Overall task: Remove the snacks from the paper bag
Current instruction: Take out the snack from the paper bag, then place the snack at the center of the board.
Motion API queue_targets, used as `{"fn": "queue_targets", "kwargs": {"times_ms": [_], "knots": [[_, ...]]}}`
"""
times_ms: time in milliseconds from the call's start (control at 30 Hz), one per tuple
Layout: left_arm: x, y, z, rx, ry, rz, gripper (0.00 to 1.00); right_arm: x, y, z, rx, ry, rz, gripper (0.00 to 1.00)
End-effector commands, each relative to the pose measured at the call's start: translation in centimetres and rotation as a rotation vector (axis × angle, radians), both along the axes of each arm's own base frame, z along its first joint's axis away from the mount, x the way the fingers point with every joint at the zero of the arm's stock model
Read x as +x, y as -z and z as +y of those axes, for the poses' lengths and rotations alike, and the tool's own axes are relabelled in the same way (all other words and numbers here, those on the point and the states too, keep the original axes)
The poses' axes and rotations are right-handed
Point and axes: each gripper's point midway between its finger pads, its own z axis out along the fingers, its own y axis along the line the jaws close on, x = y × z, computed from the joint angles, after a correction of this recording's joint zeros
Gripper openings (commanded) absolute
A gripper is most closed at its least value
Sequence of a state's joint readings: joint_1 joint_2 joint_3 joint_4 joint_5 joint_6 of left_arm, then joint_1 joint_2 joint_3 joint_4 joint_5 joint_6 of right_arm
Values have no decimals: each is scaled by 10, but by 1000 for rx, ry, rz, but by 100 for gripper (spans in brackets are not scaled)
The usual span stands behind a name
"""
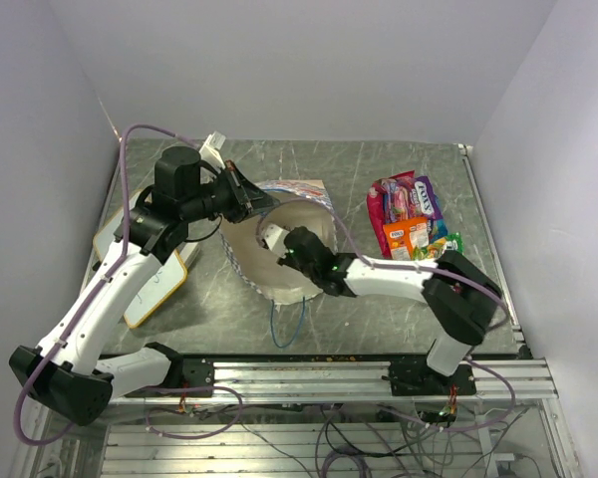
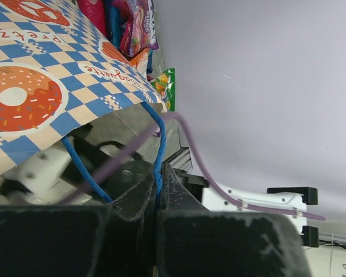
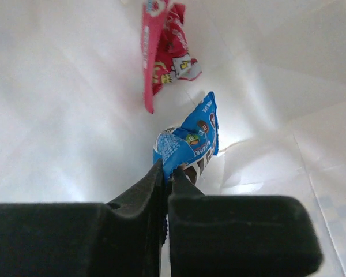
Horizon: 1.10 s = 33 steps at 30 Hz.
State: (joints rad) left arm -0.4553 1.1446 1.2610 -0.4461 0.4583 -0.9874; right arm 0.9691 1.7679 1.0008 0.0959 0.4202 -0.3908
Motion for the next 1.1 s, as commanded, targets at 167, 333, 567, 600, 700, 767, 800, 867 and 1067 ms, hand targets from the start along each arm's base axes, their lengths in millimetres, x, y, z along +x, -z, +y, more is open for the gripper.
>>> {"fn": "queue_targets", "kwargs": {"times_ms": [167, 333, 567, 600, 700, 767, 800, 867, 1067], "knots": [[6, -3, -4, -4, 6, -25, 7, -96, -75, 36, 391, -453, 104, 1], [14, 2, -7, 24, 11, -17, 7, -134, -132, 33, 554, -578, 130, 0], [19, 11, -5, 33, -17, -2, 7, -142, -208, 0, 564, -594, -30, 0], [20, 13, -4, 38, -21, 0, 7, -143, -216, -7, 554, -600, -58, 0], [25, 23, 0, 73, -39, 38, 7, -133, -240, -30, 575, -511, -179, 0], [31, 29, 1, 85, -47, 63, 7, -132, -257, -43, 628, -463, -233, 0], [34, 33, 1, 93, -56, 74, 7, -133, -265, -49, 650, -450, -255, 0], [39, 37, 2, 97, -77, 87, 7, -133, -282, -59, 697, -408, -276, 0], [41, 54, 5, 115, -105, 131, 7, -113, -342, -99, 770, -201, -434, 0]]}}
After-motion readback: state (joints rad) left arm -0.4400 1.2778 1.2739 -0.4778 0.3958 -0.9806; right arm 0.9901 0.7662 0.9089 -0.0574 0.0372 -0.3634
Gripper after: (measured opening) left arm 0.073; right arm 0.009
